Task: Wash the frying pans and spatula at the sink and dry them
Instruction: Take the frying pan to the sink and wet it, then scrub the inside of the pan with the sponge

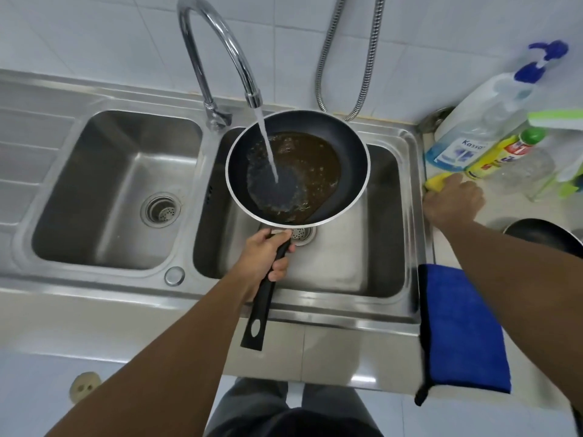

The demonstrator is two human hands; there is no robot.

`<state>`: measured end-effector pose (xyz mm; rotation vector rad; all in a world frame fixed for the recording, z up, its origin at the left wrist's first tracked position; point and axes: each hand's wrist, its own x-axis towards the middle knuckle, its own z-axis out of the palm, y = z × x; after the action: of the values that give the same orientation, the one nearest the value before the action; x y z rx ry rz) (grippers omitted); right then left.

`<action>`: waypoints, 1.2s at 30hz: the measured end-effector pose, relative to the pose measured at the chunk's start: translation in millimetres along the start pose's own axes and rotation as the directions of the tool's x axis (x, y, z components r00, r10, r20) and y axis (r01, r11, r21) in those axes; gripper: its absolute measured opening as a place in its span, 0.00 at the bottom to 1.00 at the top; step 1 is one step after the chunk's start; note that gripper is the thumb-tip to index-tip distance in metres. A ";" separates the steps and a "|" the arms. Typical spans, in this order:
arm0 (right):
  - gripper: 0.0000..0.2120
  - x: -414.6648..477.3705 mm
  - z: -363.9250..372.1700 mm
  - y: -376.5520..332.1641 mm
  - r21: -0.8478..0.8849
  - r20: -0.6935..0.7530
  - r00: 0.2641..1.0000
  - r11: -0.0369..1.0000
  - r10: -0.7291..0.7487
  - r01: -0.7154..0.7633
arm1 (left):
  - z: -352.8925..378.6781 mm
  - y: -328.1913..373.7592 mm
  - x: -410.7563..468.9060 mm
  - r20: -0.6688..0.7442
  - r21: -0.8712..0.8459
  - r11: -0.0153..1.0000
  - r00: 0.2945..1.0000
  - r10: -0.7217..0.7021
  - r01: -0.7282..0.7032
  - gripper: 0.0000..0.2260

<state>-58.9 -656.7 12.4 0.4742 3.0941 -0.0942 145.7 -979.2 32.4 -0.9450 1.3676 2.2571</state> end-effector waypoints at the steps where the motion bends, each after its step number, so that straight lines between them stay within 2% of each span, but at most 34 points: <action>1: 0.25 -4.4 -0.1 0.7 0.035 -0.009 1.000 0.999 -0.018 0.018 | -1.0 -0.5 0.8 -0.001 0.008 1.000 1.000 0.002 -0.002 0.05; 4: 0.23 -25.4 -6.1 -9.7 0.295 0.004 0.994 0.950 -0.109 0.103 | -3.0 -0.2 2.7 -0.009 0.023 1.000 1.000 0.008 -0.008 0.05; 7: 0.25 -47.7 -18.8 -48.2 0.511 -0.083 0.955 0.811 -0.284 0.286 | -5.1 3.5 3.2 -0.014 0.026 0.999 1.000 0.018 -0.018 0.06; 10: 0.23 -57.8 -36.8 -108.4 0.596 -0.212 0.873 0.649 -0.440 0.472 | -9.1 7.7 3.8 -0.020 0.039 0.999 0.999 0.028 -0.028 0.06; 12: 0.21 -59.8 -48.3 -149.2 0.614 -0.273 0.788 0.530 -0.552 0.585 | -11.7 10.3 4.4 -0.027 0.046 0.998 0.999 0.035 -0.034 0.06; 16: 0.23 -67.3 -57.8 -219.0 0.500 -0.266 0.575 0.399 -0.774 0.769 | -15.1 13.6 6.0 -0.041 0.058 0.998 0.998 0.039 -0.037 0.06; 19: 0.27 -62.4 -49.6 -259.2 0.372 -0.146 0.464 0.386 -0.874 0.844 | -18.4 12.6 8.0 -0.036 0.069 0.997 0.999 0.035 -0.033 0.05; 22: 0.25 -38.6 -40.0 -292.1 0.082 -0.055 0.355 0.350 -0.933 0.933 | -22.0 9.2 11.1 -0.026 0.069 0.997 0.999 0.038 -0.036 0.04; 24: 0.24 -20.9 -36.4 -313.6 -0.049 -0.001 0.318 0.318 -0.948 0.947 | -24.4 6.8 13.3 -0.026 0.074 0.997 0.999 0.038 -0.036 0.03; 26: 0.27 -13.2 -38.5 -332.0 -0.077 0.059 0.215 0.211 -0.975 0.975 | -26.1 5.1 15.4 -0.016 0.066 0.997 0.999 0.029 -0.028 0.03; 29: 0.28 -11.7 -41.0 -352.5 -0.102 0.132 -0.047 -0.061 -0.990 0.993 | -27.3 3.8 18.5 -0.007 0.040 0.999 1.000 0.022 -0.022 0.04; 31: 0.27 -11.0 -41.3 -362.3 -0.145 0.135 -0.155 -0.174 -0.979 0.974 | -28.4 3.2 21.0 -0.004 0.034 0.999 1.000 0.024 -0.023 0.04; 34: 0.27 -12.4 -43.1 -369.9 -0.206 0.142 -0.167 -0.194 -0.976 0.959 | -30.4 4.6 23.4 0.010 0.045 0.998 0.999 0.032 -0.032 0.06; 36: 0.27 -9.7 -47.2 -370.8 -0.217 0.110 -0.129 -0.151 -0.985 0.964 | -31.3 6.9 23.4 0.012 0.052 0.998 0.999 0.035 -0.036 0.06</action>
<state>-160.7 -1009.9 81.2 -2.0797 2.4613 0.3114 136.2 -1011.1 10.8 -0.8961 1.4419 2.2378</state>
